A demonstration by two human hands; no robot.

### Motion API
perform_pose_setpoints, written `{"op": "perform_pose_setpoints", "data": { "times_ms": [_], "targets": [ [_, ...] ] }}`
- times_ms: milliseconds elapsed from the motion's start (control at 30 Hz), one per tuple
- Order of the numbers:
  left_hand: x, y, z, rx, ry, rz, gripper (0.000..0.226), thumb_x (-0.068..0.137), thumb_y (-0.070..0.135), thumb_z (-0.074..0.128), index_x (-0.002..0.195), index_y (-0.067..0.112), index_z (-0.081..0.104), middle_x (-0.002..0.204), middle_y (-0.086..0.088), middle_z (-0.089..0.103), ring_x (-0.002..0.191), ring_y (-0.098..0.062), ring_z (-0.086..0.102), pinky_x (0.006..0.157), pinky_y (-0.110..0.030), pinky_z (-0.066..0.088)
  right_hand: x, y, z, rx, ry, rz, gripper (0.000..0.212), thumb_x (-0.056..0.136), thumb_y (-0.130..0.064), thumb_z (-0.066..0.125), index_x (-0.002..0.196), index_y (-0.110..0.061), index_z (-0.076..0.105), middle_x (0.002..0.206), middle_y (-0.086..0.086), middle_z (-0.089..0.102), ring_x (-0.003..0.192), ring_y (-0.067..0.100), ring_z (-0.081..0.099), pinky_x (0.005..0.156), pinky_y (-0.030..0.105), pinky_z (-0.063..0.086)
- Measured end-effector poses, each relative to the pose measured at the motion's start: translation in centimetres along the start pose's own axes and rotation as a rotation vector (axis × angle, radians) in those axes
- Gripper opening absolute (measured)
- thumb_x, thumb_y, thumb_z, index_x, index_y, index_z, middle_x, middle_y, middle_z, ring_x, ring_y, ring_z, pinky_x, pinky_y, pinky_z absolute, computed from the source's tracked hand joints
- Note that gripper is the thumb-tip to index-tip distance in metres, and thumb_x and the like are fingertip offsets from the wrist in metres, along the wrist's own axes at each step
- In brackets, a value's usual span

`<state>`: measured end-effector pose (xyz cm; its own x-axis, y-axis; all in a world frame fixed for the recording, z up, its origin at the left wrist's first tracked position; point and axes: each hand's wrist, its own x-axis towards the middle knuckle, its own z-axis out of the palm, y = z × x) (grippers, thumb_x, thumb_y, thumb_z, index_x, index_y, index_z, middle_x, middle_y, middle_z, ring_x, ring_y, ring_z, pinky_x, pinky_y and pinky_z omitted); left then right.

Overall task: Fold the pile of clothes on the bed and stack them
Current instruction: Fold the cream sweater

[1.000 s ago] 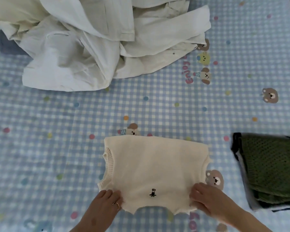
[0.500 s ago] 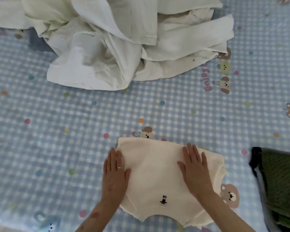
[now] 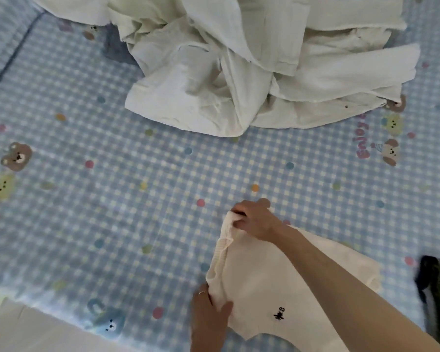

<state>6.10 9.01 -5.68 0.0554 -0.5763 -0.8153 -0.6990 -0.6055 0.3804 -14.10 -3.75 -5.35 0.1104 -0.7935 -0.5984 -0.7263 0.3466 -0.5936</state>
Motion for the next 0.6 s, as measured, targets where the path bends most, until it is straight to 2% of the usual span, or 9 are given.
{"op": "perform_pose_setpoints", "data": {
  "times_ms": [67, 133, 200, 267, 333, 367, 500, 567, 600],
  "targets": [
    [-0.4, 0.0, 0.4, -0.045, -0.003, -0.002, 0.074, 0.069, 0.018, 0.081, 0.132, 0.003, 0.044, 0.116, -0.013, 0.057, 0.108, -0.027, 0.054, 0.082, -0.027, 0.042, -1.1, 0.5, -0.8, 0.066, -0.008, -0.017, 0.005, 0.090, -0.016, 0.059, 0.094, -0.014, 0.061, 0.084, -0.008, 0.055, 0.077, 0.006, 0.047, 0.077, 0.016, 0.034],
    [-1.3, 0.6, 0.6, -0.107, 0.010, -0.024, 0.068, 0.071, 0.016, 0.079, 0.130, 0.004, 0.047, 0.110, -0.011, 0.060, 0.102, -0.025, 0.057, 0.072, -0.024, 0.036, -2.4, 1.0, -1.4, 0.110, 0.010, -0.031, 0.006, 0.089, -0.014, 0.060, 0.093, -0.011, 0.063, 0.091, 0.000, 0.060, 0.088, 0.012, 0.052, 0.081, 0.024, 0.040],
    [-2.2, 0.9, 0.8, -0.085, 0.041, 0.013, 0.062, 0.073, 0.015, 0.078, 0.128, 0.005, 0.050, 0.111, -0.012, 0.061, 0.105, -0.028, 0.057, 0.074, -0.024, 0.035, -3.8, 1.7, -2.2, 0.171, 0.079, -0.043, 0.010, 0.086, -0.014, 0.066, 0.096, -0.011, 0.067, 0.096, -0.006, 0.059, 0.091, 0.006, 0.056, 0.079, 0.012, 0.040],
    [-3.8, 1.1, 1.1, -0.078, 0.153, 0.235, 0.048, 0.071, 0.011, 0.077, 0.117, 0.010, 0.059, 0.099, -0.007, 0.061, 0.099, -0.028, 0.059, 0.075, -0.027, 0.039, -5.8, 2.9, -3.4, 0.205, 0.168, -0.018, 0.016, 0.080, -0.010, 0.071, 0.097, -0.010, 0.069, 0.092, -0.013, 0.060, 0.087, 0.009, 0.058, 0.075, 0.008, 0.038],
    [-6.2, 1.5, 1.9, -0.041, 0.205, 0.558, 0.038, 0.067, 0.014, 0.068, 0.101, 0.028, 0.061, 0.084, 0.013, 0.050, 0.081, -0.013, 0.055, 0.068, -0.020, 0.041, -8.2, 4.8, -5.0, 0.288, 0.182, 0.065, 0.020, 0.078, -0.001, 0.070, 0.097, -0.007, 0.070, 0.094, 0.000, 0.067, 0.087, 0.021, 0.062, 0.079, 0.021, 0.043],
    [-7.3, 1.8, 2.8, -0.004, 0.205, 0.689, 0.038, 0.062, 0.017, 0.063, 0.097, 0.033, 0.058, 0.082, 0.013, 0.047, 0.076, -0.009, 0.053, 0.065, -0.017, 0.042, -9.5, 5.9, -5.8, 0.363, 0.162, 0.097, 0.020, 0.078, 0.004, 0.067, 0.095, -0.006, 0.070, 0.095, 0.007, 0.069, 0.087, 0.023, 0.063, 0.079, 0.026, 0.046],
    [-10.7, 3.9, 6.4, 0.079, 0.030, 0.831, 0.025, 0.064, 0.022, 0.074, 0.074, 0.037, 0.058, 0.076, 0.015, 0.050, 0.062, -0.003, 0.059, 0.051, -0.009, 0.044, -15.5, 10.8, -8.6, 0.541, 0.102, 0.237, 0.023, 0.082, 0.007, 0.062, 0.091, -0.011, 0.072, 0.097, 0.006, 0.072, 0.092, 0.015, 0.066, 0.080, 0.023, 0.052],
    [-11.0, 4.3, 9.2, 0.274, 0.025, 0.995, 0.016, 0.068, 0.025, 0.058, 0.080, 0.031, 0.066, 0.079, 0.013, 0.047, 0.067, -0.004, 0.048, 0.050, -0.011, 0.045, -17.6, 13.7, -9.4, 0.496, 0.075, 0.297, 0.024, 0.083, 0.003, 0.063, 0.088, -0.018, 0.074, 0.097, 0.000, 0.073, 0.095, 0.013, 0.067, 0.083, 0.024, 0.053],
    [-10.8, 4.4, 10.7, 0.312, 0.024, 1.055, 0.026, 0.065, 0.029, 0.052, 0.080, 0.026, 0.074, 0.080, 0.008, 0.048, 0.068, -0.007, 0.041, 0.048, -0.013, 0.044, -18.4, 15.1, -9.6, 0.477, 0.056, 0.328, 0.025, 0.083, 0.002, 0.062, 0.086, -0.020, 0.074, 0.096, -0.001, 0.073, 0.095, 0.012, 0.067, 0.084, 0.024, 0.053]
  ]
}}
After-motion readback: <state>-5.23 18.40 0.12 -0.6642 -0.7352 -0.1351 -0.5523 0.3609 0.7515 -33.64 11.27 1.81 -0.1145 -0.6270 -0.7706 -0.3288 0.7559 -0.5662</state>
